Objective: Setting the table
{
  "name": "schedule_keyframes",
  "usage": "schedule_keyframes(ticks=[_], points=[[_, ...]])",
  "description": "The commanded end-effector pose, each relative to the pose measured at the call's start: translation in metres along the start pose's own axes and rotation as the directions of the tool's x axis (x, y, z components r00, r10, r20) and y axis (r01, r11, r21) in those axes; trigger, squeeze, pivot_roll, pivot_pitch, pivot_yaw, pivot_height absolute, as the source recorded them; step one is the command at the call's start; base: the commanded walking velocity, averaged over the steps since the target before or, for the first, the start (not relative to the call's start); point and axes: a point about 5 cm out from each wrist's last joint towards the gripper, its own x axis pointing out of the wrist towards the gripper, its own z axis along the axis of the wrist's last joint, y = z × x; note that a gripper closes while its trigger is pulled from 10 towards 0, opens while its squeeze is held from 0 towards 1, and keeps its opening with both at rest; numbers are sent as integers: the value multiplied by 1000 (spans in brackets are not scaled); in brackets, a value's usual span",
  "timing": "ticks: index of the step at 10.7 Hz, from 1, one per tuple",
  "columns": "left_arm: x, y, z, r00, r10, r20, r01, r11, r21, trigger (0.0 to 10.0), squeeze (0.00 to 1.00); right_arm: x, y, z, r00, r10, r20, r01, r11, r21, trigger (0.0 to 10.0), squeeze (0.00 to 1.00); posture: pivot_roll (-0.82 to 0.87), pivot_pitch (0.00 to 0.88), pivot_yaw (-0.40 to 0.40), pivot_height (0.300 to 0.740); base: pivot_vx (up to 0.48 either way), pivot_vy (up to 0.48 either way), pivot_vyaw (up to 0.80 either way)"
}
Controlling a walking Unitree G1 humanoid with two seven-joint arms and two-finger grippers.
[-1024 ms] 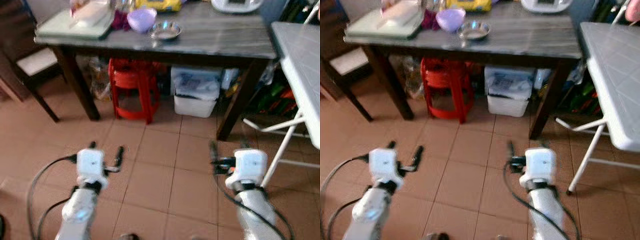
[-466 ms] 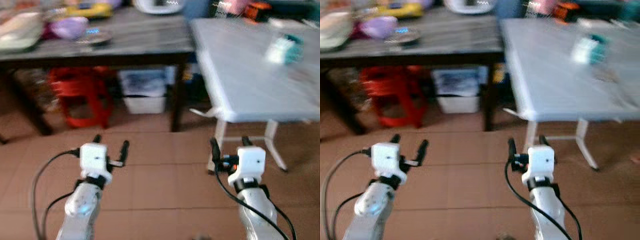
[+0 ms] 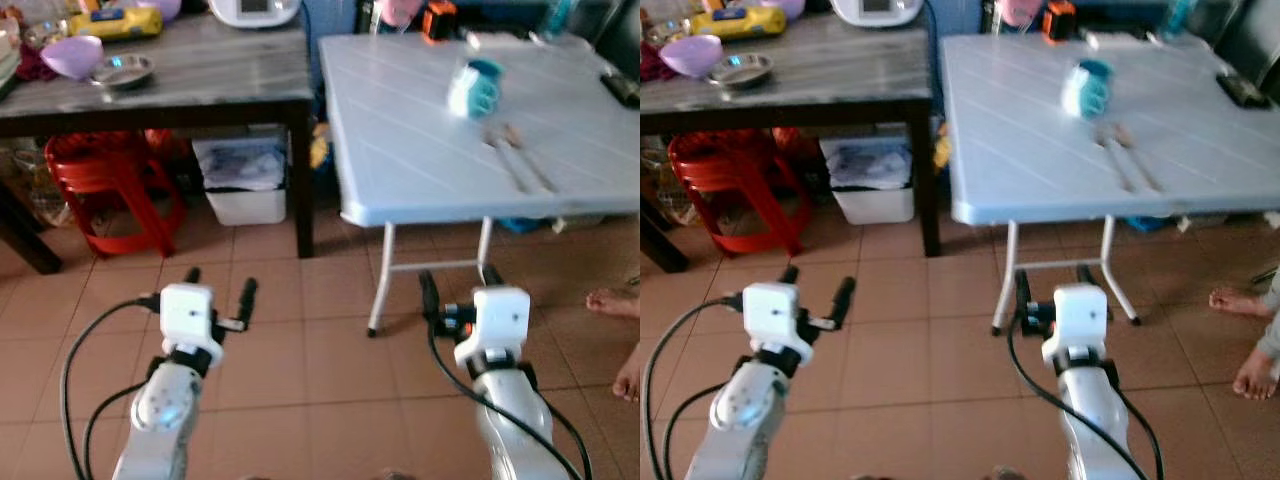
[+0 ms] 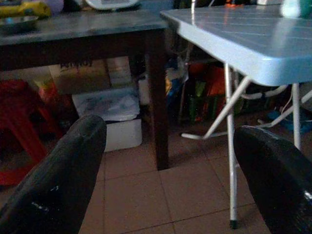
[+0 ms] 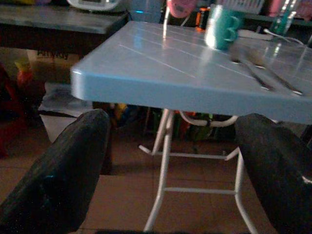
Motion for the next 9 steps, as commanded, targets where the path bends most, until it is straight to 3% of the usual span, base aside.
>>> schedule_keyframes(ticks=[1, 6, 9], points=[[1, -5, 1, 1000, -18, -2, 18, 1000, -7, 10000, 0, -4, -4, -5, 1000, -12, -24, 12, 1000, -10, 10000, 0, -73, 162, 50, 740, 0, -480, 0], [5, -9, 0, 999, -34, -8, 34, 999, -11, 10000, 0, -5, -3, -6, 1000, -5, -22, 5, 1000, -30, 10000, 0, -77, 163, 55, 740, 0, -431, 0], [6, -9, 3, 999, -44, 19, 44, 998, -33, 10000, 0, -5, -3, -7, 1000, -5, -26, 4, 1000, -29, 10000, 0, -77, 163, 55, 740, 0, 0, 0]])
